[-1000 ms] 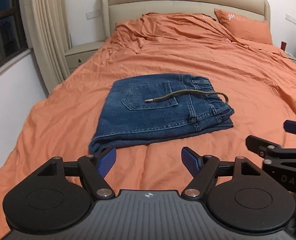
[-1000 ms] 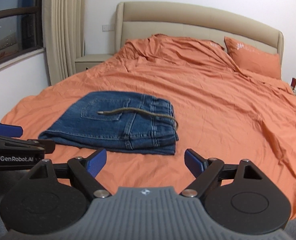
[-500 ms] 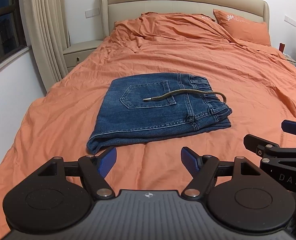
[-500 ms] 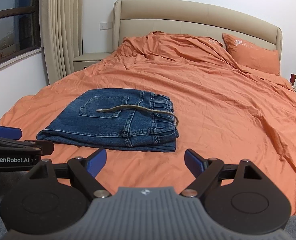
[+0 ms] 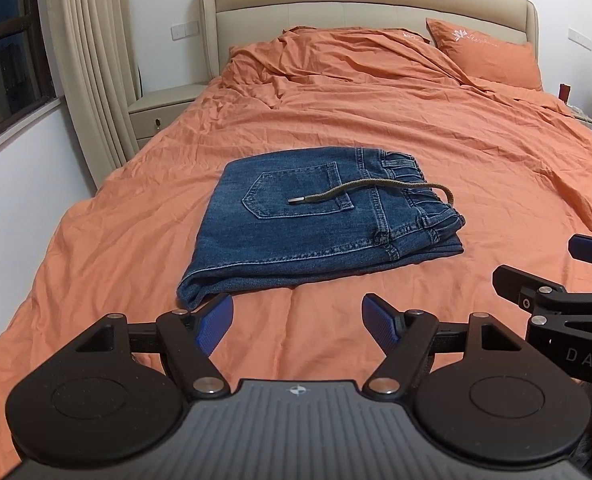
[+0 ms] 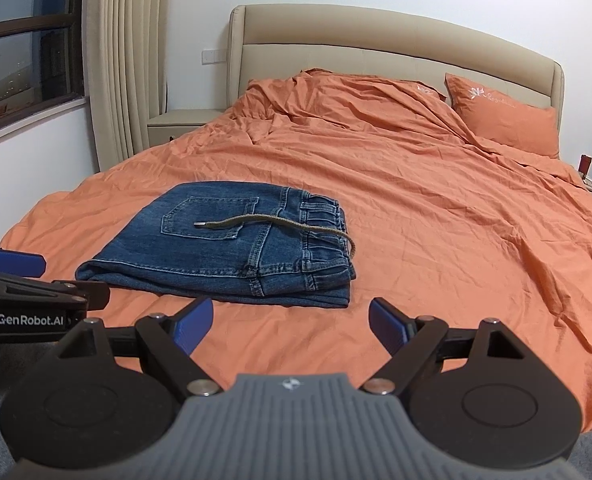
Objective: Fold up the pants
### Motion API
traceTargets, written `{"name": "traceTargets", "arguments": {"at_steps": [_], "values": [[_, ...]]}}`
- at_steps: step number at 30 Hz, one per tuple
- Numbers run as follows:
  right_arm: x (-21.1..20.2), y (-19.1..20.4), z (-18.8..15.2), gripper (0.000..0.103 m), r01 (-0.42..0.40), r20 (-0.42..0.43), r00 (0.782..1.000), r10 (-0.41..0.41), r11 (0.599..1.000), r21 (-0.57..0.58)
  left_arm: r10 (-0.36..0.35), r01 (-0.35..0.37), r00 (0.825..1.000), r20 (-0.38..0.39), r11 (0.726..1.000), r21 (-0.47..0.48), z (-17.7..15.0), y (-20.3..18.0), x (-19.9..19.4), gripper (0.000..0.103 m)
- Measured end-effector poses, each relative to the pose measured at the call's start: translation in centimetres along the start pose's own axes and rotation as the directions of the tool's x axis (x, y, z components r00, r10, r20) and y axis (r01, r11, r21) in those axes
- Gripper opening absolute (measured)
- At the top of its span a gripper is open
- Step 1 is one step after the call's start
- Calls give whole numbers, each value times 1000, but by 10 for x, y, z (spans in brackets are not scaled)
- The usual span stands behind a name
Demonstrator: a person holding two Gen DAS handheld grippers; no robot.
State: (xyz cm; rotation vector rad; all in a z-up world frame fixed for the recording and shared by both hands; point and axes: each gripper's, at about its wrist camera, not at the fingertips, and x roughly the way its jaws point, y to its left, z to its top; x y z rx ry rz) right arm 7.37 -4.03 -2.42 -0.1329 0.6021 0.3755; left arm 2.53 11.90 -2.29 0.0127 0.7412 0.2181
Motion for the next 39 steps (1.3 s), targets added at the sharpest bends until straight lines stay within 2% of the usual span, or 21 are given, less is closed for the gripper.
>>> {"name": "traceTargets", "arguments": {"at_steps": [39], "values": [[-3, -2, 2, 81, -2, 1, 1000, 2, 1000, -15, 0, 0, 1000, 7, 1000, 18, 1, 2, -1, 86]]}}
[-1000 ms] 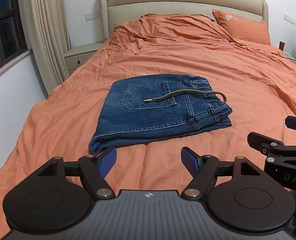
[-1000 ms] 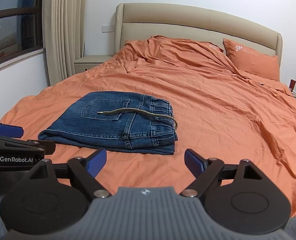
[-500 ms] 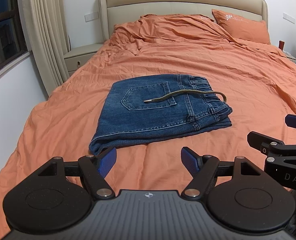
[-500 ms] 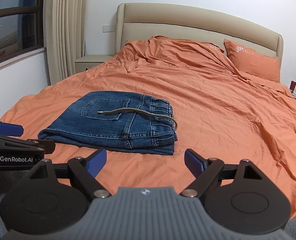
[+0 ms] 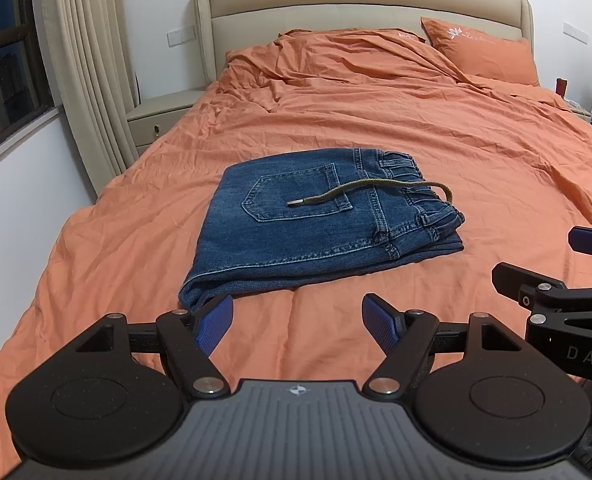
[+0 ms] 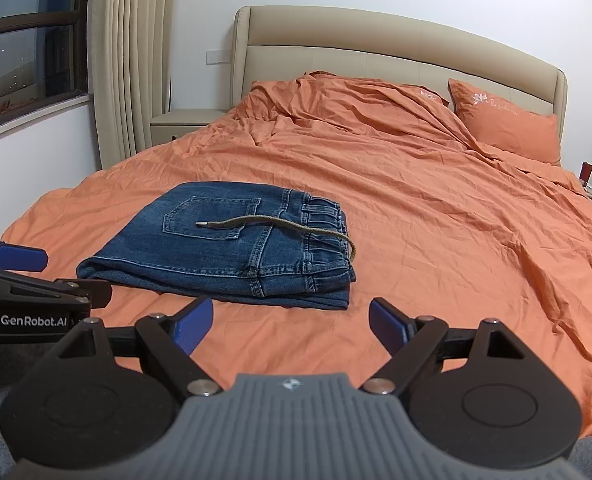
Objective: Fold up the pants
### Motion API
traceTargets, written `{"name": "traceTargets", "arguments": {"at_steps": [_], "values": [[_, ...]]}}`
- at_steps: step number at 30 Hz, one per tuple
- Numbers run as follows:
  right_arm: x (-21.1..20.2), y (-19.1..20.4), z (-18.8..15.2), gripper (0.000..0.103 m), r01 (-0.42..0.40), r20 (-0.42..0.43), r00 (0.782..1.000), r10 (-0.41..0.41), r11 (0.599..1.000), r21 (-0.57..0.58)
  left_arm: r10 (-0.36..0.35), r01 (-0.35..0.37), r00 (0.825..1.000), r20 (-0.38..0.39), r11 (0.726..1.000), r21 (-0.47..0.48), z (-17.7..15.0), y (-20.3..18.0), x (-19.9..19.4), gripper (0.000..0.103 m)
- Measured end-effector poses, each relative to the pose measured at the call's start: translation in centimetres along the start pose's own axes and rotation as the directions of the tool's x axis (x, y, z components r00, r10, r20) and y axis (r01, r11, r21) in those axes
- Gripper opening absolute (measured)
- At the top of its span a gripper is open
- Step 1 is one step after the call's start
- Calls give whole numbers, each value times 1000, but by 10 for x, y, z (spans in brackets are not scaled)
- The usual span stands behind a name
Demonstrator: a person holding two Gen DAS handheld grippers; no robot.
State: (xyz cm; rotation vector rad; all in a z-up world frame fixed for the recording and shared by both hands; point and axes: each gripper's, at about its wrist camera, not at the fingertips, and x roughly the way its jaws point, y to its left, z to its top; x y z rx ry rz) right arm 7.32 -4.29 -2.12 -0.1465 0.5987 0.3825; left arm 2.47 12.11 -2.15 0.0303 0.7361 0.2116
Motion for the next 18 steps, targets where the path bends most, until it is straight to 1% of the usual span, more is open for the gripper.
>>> {"name": "traceTargets", "arguments": {"at_steps": [9, 18], "values": [[0, -1, 0, 81, -1, 1, 1000, 1, 1000, -2, 0, 0, 1000, -1, 1000, 2, 0, 0, 0, 86], [2, -5, -2, 81, 5, -24, 1000, -4, 1000, 16, -10, 10, 1000, 9, 1000, 9, 0, 5, 1, 86]]}}
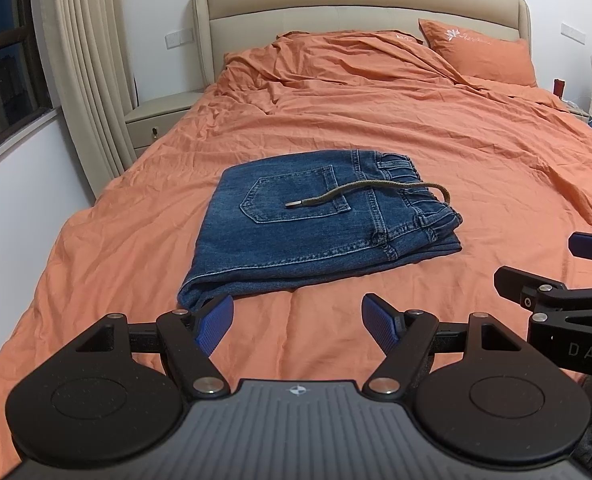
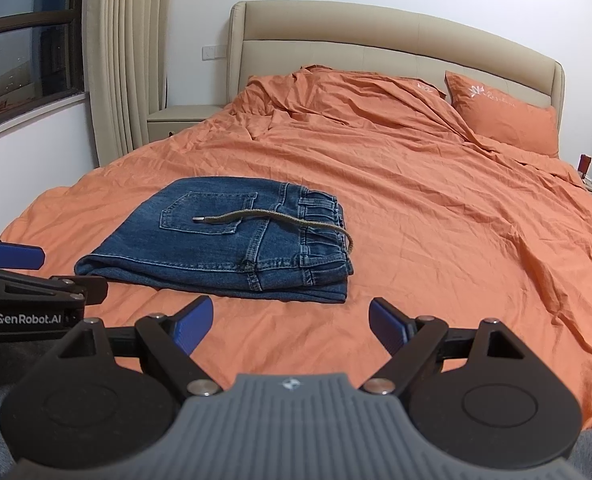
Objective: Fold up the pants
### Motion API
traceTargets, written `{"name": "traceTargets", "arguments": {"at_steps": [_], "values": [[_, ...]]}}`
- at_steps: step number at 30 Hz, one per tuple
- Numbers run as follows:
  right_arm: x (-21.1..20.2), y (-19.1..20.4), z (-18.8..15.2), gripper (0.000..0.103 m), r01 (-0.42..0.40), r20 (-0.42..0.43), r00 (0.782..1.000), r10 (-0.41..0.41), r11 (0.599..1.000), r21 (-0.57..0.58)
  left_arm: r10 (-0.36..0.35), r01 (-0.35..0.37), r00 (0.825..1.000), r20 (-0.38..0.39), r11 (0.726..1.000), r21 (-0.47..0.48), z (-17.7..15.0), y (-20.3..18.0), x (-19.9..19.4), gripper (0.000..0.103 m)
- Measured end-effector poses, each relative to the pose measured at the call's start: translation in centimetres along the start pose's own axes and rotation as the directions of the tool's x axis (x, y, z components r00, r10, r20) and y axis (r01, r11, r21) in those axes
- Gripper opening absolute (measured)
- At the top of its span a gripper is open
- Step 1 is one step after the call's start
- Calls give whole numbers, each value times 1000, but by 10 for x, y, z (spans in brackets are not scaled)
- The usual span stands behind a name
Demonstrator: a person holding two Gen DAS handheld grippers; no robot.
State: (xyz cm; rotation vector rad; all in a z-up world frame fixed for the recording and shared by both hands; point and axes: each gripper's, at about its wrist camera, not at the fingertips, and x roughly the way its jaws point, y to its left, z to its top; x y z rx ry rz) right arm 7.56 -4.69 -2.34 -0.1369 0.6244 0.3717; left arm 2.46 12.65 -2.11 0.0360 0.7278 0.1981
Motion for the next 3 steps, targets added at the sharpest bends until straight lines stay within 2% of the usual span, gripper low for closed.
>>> {"name": "traceTargets", "arguments": {"at_steps": [3], "values": [[2, -2, 0, 81, 0, -22, 1000, 0, 1000, 9, 0, 0, 1000, 1, 1000, 2, 0, 1, 1, 86]]}}
